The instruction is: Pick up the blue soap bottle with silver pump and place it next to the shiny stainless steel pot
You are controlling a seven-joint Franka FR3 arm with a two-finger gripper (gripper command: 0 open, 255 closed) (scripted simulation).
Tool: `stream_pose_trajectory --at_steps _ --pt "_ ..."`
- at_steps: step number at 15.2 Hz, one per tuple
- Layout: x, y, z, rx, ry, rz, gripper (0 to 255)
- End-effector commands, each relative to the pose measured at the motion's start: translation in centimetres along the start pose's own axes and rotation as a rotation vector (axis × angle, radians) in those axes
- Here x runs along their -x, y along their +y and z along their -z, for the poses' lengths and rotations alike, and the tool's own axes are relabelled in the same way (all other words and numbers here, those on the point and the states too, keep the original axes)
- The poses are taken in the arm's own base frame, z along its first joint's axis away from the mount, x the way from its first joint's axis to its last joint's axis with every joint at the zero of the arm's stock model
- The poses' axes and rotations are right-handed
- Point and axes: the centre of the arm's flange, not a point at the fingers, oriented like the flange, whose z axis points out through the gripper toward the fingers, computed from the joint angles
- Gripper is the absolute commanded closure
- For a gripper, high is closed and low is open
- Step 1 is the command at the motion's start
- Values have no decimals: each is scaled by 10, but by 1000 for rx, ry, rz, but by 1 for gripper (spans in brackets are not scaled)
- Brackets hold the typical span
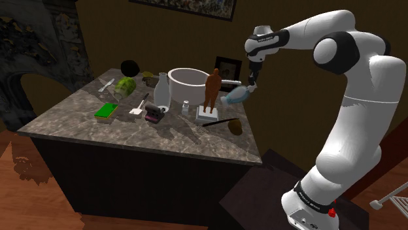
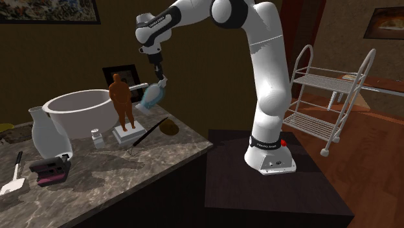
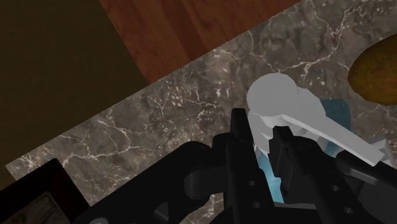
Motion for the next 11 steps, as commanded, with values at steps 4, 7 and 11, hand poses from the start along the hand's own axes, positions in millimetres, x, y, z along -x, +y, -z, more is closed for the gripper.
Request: stream_pose_trajectory --at_steps 4,7,11 --pt "-4 -3 -26 0 1 0 255" --pt "-4 -3 -26 0 1 0 255" --pt "-4 -3 -26 0 1 0 255"
